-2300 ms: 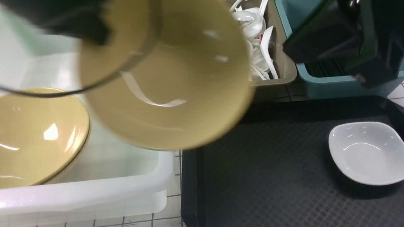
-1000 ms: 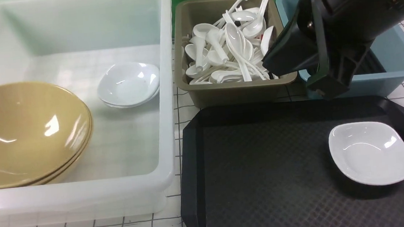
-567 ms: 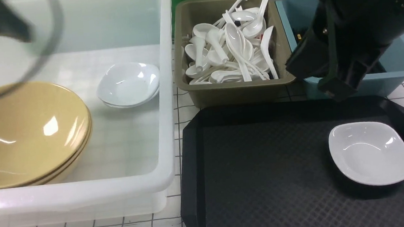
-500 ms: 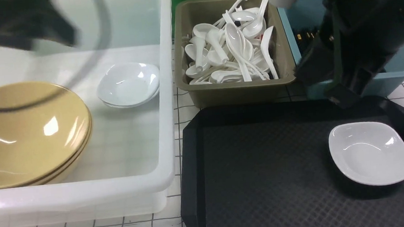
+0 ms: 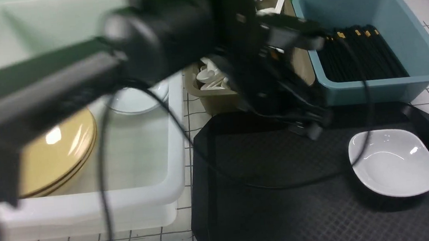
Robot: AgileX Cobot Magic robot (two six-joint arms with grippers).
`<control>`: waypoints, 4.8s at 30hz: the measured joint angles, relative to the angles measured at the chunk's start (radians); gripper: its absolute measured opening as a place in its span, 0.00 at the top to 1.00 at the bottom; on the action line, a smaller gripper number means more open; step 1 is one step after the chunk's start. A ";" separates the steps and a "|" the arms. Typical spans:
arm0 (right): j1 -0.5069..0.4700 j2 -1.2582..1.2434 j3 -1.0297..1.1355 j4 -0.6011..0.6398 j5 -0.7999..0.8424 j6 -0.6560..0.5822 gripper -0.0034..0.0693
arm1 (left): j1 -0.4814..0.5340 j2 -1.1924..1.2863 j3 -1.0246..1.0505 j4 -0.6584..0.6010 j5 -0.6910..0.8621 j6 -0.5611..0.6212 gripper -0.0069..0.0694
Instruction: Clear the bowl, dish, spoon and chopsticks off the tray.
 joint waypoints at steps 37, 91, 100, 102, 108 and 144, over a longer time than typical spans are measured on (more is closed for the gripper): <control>-0.062 -0.063 -0.099 0.073 0.008 -0.044 0.89 | -0.002 0.346 -0.717 0.029 0.252 0.034 0.91; 0.531 0.708 -0.720 -0.003 -0.004 -0.138 0.89 | 0.887 0.203 -0.140 -0.394 0.025 0.520 0.46; 0.531 0.704 -0.720 -0.118 -0.003 -0.135 0.89 | 0.887 0.170 -0.281 -0.308 0.131 0.514 0.16; 0.531 0.698 -0.720 -0.124 -0.003 -0.134 0.89 | 0.886 0.153 -0.345 -0.284 0.187 0.481 0.18; 0.510 0.653 -0.720 -0.154 -0.003 -0.070 0.89 | 0.870 0.079 -0.508 -0.221 0.308 0.346 0.43; 0.373 -0.386 0.439 0.213 -0.916 -0.001 0.89 | 0.710 -1.395 0.970 0.100 0.011 0.162 0.92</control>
